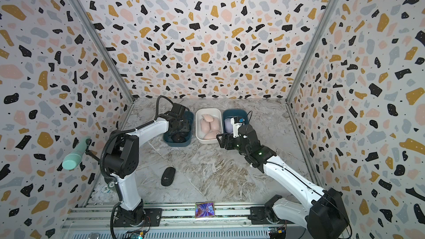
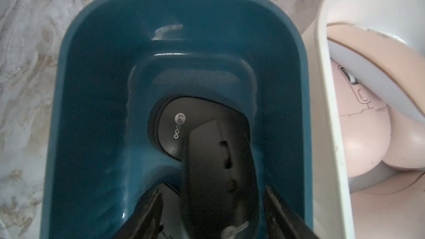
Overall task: Place the mice by color into the storage box
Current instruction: Place the mouse in the storage box.
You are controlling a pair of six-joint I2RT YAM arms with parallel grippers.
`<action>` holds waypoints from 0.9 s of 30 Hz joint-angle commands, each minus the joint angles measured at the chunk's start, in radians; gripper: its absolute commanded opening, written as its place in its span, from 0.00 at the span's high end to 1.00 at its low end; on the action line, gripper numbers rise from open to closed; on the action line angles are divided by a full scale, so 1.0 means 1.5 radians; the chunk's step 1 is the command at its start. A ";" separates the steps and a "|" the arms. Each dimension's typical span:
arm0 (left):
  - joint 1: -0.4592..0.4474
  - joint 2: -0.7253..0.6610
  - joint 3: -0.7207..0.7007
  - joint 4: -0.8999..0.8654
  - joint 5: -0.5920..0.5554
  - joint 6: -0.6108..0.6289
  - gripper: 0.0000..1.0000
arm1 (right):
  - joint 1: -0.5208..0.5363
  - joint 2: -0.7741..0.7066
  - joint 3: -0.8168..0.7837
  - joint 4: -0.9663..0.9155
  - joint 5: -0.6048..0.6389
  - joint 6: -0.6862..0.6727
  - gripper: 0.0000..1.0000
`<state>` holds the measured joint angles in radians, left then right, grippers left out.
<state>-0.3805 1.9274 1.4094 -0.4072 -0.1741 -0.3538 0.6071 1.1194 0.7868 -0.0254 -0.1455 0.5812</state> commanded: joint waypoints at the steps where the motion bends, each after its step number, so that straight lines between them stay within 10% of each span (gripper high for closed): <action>1: 0.004 0.001 0.029 0.007 0.001 0.005 0.30 | 0.001 -0.013 0.025 -0.005 0.009 -0.005 0.22; 20: -0.004 -0.414 -0.208 -0.071 -0.090 -0.066 0.28 | -0.003 0.001 0.034 -0.007 0.010 -0.027 0.22; 27: -0.125 -0.543 -0.339 -0.204 -0.135 -0.182 0.26 | -0.003 0.018 0.032 0.011 -0.005 -0.030 0.22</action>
<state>-0.5098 1.1446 0.9508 -0.5865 -0.3393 -0.5278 0.6060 1.1397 0.8032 -0.0257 -0.1421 0.5507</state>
